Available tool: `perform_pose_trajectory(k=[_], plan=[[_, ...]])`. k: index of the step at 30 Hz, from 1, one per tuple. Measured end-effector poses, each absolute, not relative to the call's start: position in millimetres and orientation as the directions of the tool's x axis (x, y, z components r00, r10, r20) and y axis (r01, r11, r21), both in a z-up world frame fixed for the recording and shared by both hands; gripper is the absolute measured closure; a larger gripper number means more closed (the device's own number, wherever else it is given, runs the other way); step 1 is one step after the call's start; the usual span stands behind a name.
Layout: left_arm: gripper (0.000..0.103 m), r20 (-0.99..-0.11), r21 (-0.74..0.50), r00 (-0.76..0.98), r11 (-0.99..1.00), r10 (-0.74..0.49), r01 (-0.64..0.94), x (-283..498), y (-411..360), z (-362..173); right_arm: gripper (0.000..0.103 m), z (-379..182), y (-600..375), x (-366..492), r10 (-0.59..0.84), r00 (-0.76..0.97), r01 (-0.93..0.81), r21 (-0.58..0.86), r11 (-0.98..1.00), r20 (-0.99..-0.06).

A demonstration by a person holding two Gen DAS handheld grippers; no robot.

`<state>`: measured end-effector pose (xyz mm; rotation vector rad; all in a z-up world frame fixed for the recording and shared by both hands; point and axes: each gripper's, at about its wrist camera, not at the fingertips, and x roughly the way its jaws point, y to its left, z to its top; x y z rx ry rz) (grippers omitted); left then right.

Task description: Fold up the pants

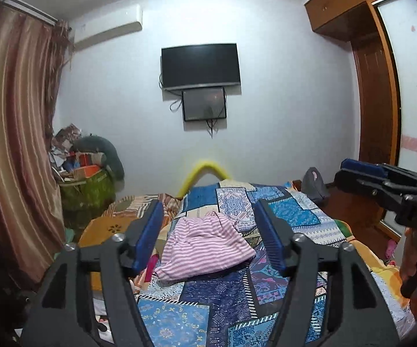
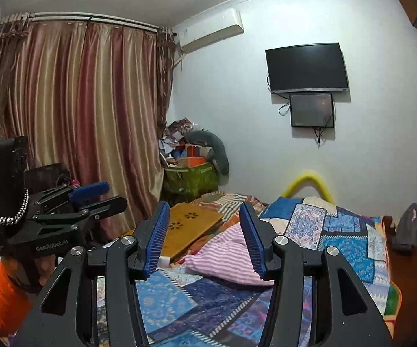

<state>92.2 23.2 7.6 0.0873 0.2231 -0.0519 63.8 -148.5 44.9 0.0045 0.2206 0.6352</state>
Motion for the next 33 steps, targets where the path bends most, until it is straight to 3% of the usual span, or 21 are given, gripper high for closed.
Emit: perform_pose_trajectory(k=[5,13,33], plan=[[0.021,-0.207,0.046,0.977,0.997,-0.053,0.064,74,20,5,0.037,39,-152,48,0.561,0.810,-0.560,0.059,0.826,-0.172],[0.002,-0.167,0.021,0.985,0.999,-0.044,0.049,60,19,-1,0.000,41,-153,35,0.521,0.844,-0.517,0.064,0.853,-0.125],[0.001,-0.179,-0.017,0.983,0.999,-0.048,0.046,67,27,-14,0.000,28,-156,31,0.499,0.854,-0.490,0.092,0.867,-0.149]])
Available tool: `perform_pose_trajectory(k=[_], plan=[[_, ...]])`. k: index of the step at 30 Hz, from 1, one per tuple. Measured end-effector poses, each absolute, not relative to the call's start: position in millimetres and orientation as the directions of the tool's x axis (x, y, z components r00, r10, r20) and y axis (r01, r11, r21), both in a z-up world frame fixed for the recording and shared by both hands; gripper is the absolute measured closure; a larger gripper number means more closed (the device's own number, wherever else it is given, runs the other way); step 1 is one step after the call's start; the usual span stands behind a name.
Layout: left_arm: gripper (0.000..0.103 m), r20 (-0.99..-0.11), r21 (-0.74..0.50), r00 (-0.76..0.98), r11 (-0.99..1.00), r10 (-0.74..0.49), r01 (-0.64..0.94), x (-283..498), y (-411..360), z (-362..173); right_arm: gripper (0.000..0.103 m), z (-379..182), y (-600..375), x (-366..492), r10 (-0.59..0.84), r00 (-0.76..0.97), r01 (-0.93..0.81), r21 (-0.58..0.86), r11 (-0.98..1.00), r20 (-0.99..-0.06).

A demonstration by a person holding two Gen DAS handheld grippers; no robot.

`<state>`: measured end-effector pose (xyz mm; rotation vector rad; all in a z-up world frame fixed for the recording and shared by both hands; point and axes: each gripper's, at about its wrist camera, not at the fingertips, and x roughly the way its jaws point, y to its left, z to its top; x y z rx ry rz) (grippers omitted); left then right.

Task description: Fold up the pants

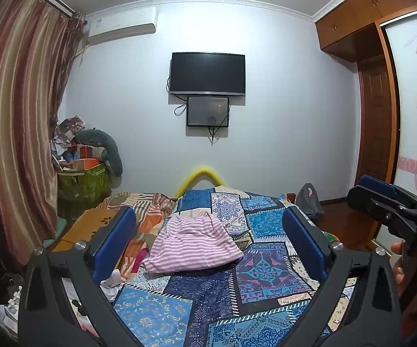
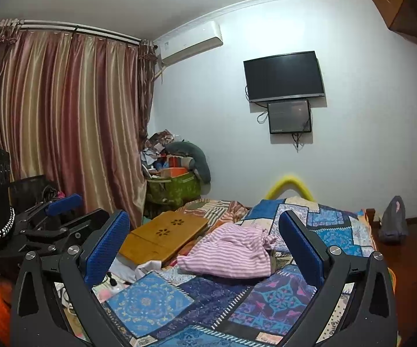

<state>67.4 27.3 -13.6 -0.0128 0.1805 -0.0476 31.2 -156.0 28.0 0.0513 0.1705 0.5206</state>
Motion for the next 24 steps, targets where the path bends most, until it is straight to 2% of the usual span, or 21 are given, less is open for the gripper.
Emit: perform_pose_trajectory(k=[24], plan=[[0.001,-0.198,-0.017,0.978,0.998,-0.064,0.062,74.6,28.5,-19.0,0.000,27.7,-158.3,33.5,0.498,0.850,-0.486,0.109,0.867,-0.174]])
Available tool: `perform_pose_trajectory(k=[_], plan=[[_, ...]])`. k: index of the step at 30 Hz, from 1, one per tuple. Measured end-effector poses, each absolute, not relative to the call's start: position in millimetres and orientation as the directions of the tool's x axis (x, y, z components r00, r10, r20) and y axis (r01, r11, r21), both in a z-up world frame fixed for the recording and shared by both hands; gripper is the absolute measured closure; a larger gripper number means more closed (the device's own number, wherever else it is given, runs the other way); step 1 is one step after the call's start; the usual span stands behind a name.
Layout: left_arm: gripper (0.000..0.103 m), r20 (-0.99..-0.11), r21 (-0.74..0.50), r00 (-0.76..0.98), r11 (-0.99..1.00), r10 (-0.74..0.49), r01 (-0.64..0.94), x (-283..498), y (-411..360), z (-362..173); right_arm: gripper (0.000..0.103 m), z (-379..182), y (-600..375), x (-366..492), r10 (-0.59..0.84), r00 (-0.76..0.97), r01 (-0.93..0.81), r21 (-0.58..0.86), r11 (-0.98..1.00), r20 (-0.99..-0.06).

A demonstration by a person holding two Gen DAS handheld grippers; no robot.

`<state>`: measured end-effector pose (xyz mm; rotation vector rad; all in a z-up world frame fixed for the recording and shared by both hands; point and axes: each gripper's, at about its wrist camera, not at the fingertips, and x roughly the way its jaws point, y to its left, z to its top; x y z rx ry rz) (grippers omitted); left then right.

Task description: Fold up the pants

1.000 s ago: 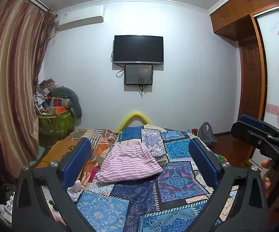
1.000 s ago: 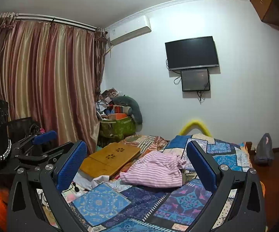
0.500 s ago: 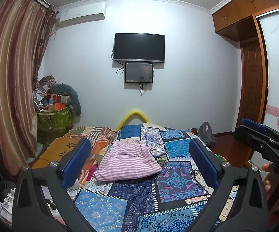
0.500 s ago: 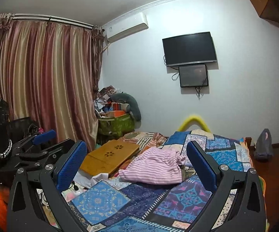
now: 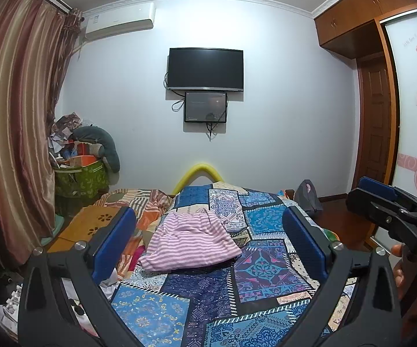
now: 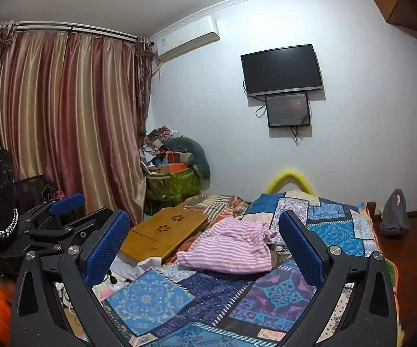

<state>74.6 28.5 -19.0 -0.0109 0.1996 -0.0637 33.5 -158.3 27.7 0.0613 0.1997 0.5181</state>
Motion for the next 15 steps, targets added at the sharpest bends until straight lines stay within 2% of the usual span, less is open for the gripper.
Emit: perform_pose_trajectory(k=[15], plan=[[0.000,-0.216,-0.020,0.973,0.996,-0.086,0.084,77.6,26.7,-18.6,0.000,27.2,-157.1,33.4,0.489,0.854,-0.476,0.114,0.872,-0.176]])
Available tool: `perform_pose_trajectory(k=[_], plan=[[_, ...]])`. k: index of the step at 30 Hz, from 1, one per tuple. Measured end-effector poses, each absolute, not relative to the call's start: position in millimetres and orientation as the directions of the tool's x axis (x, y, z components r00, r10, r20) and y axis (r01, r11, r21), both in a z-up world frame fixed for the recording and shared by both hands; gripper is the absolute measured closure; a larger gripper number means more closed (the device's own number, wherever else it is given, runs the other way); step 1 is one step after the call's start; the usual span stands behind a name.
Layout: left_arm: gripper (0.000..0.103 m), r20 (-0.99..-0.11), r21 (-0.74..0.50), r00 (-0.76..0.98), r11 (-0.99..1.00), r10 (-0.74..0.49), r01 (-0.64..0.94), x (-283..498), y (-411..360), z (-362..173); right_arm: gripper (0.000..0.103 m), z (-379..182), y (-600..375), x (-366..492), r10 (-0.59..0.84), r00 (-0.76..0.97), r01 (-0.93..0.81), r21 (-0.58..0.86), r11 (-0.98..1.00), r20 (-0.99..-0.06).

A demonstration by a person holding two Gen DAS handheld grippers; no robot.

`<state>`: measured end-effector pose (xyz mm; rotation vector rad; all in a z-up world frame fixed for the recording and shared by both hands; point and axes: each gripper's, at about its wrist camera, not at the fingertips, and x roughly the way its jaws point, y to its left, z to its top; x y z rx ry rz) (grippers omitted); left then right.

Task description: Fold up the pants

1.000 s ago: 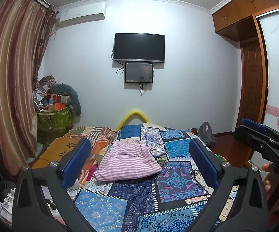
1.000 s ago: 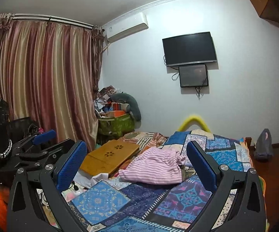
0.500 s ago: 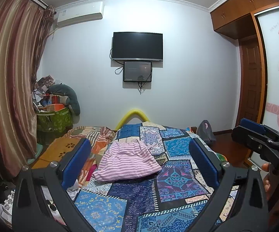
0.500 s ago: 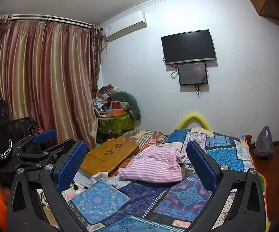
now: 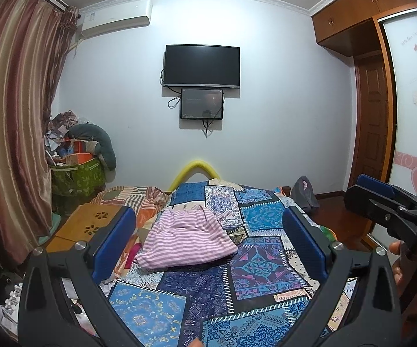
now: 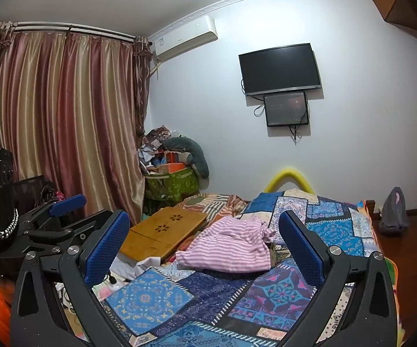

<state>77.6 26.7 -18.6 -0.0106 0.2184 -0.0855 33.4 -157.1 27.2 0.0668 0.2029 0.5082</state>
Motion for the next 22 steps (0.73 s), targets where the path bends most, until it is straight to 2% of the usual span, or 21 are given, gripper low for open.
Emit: perform_pose_trajectory(k=[22], plan=[[0.000,-0.223,0.009,0.968,0.993,-0.112,0.117,75.8,23.4,-21.8,0.000,26.2,-160.6,32.9,0.465,0.868,-0.450,0.121,0.885,-0.174]])
